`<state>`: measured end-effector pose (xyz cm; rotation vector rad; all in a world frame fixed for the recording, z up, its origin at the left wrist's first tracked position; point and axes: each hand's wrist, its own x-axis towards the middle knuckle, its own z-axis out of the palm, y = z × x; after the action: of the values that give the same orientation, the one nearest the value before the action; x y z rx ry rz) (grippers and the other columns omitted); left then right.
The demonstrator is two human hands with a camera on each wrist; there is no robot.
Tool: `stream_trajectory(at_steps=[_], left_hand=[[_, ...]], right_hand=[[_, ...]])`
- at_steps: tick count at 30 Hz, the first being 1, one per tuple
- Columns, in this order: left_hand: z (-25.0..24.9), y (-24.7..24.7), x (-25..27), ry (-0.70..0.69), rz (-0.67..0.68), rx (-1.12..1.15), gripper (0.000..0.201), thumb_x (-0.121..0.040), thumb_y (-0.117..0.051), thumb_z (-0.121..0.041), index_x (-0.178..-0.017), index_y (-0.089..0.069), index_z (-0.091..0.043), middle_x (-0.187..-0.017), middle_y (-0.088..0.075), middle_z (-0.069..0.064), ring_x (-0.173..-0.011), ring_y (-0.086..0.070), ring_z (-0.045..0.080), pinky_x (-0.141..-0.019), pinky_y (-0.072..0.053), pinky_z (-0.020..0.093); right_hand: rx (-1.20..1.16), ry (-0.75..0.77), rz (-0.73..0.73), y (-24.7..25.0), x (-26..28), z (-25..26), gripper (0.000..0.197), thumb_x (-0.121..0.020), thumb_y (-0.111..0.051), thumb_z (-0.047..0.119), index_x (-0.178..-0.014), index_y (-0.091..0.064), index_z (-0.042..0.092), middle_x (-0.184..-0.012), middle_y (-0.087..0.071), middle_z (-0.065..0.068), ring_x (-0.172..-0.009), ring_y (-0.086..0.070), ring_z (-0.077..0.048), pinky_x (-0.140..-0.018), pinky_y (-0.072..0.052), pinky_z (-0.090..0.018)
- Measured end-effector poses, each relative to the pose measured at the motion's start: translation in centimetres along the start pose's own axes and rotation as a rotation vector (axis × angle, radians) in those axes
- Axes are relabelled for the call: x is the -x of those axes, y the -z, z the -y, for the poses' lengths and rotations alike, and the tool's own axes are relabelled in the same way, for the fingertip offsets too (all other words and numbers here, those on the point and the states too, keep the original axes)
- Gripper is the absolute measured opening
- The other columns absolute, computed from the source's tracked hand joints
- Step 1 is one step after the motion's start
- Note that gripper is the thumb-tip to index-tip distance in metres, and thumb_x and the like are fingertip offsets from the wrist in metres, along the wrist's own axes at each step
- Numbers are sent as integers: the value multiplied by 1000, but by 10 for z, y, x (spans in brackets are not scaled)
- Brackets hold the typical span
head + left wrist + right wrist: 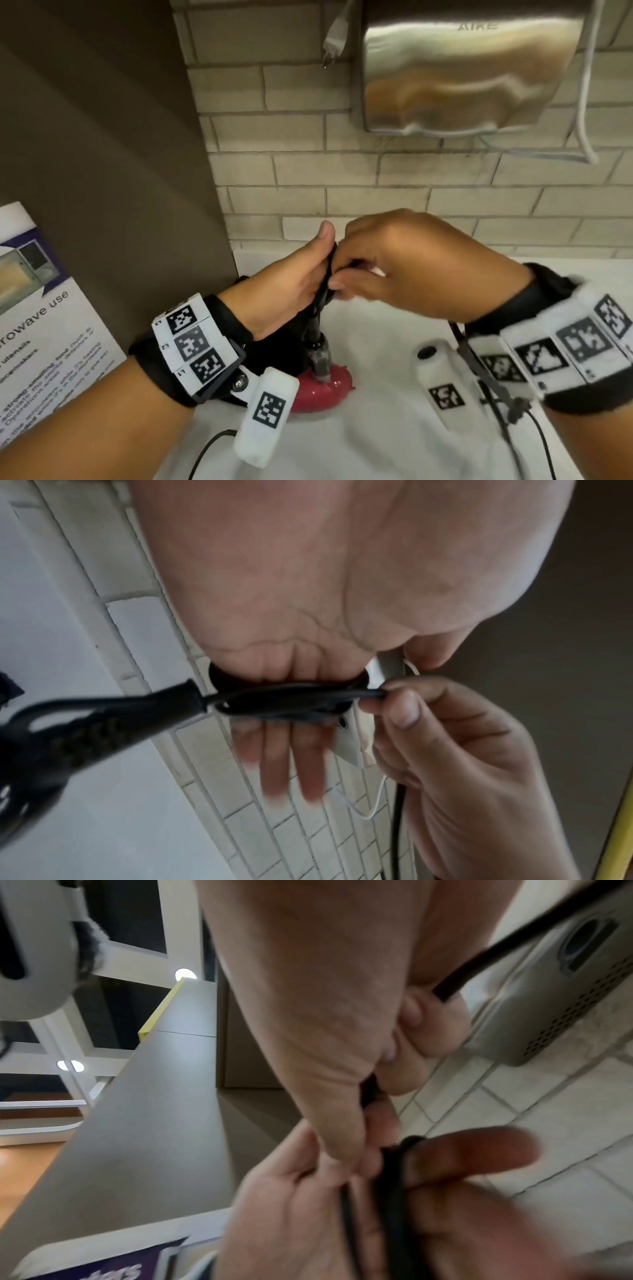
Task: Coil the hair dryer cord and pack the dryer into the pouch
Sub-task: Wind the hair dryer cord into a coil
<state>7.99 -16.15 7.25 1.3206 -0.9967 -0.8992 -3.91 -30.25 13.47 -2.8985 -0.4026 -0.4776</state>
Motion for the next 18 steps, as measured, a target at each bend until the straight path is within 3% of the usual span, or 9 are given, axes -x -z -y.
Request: stream_trajectory(at_steps=[2,5,8,10,12,14,15,16,18], left_hand=[[-2,2,2,15,95,14,61,-93,-34,-63,-98,-61,-9,-78,-62,12,-74,-63,27,-83,-46,44],[-1,3,1,33,173,120,43,-94,-53,-51,-75,-51,-13,-58,-43,0,-48,-44,15,-62,-42,36],[-1,2,0,21,238,374,40,-96,-51,-44,-69,-44,-15,-52,-38,-6,-42,-37,10,-54,-41,30],[0,3,2,-4,296,517,39,-97,-52,-39,-68,-44,-14,-52,-33,-5,-42,-32,12,-53,-37,31],[1,5,5,-68,329,621,37,-98,-52,-34,-68,-48,-13,-53,-36,-1,-44,-36,16,-56,-36,33],[-1,12,6,-165,331,742,36,-99,-50,-32,-71,-53,-9,-63,-51,5,-59,-57,22,-67,-43,36],[-3,15,5,-211,313,813,37,-100,-49,-32,-74,-54,-6,-77,-62,11,-80,-67,29,-79,-48,39],[-4,18,5,-249,261,858,38,-101,-48,-31,-76,-54,-4,-98,-69,21,-105,-67,38,-96,-49,45],[-8,21,2,-295,159,851,37,-101,-46,-30,-77,-53,-3,-136,-58,31,-139,-45,43,-120,-30,51]], right_hand=[[-132,-23,-68,0,-3,-15,21,-82,-70,48,-87,-77,29,-80,-64,14,-72,-62,-4,-66,-52,-27],[-306,-64,-175,-4,-11,-34,16,-75,-82,30,-79,-73,18,-77,-65,8,-70,-63,-9,-65,-50,-21],[-634,-78,-160,-14,-15,-40,10,-85,-77,12,-83,-69,6,-78,-70,-11,-69,-66,-18,-69,-55,-30],[-818,-133,-192,-25,-12,-49,8,-91,-69,8,-84,-67,10,-71,-66,-6,-55,-57,-5,-54,-48,-20],[-889,-208,-219,-38,-8,-59,12,-95,-64,8,-86,-64,16,-69,-63,2,-47,-45,0,-46,-37,-16],[-795,-267,-222,-55,0,-68,12,-98,-60,11,-89,-63,19,-70,-63,1,-47,-46,0,-50,-37,-16],[-710,-286,-207,-64,5,-70,12,-99,-59,15,-89,-62,21,-71,-62,0,-50,-49,0,-54,-39,-18],[-631,-301,-184,-74,10,-70,13,-100,-58,21,-88,-61,25,-71,-63,-1,-55,-53,-1,-59,-43,-22],[-531,-349,-124,-89,21,-65,13,-99,-56,33,-86,-60,31,-74,-66,-5,-66,-60,-15,-66,-50,-37]])
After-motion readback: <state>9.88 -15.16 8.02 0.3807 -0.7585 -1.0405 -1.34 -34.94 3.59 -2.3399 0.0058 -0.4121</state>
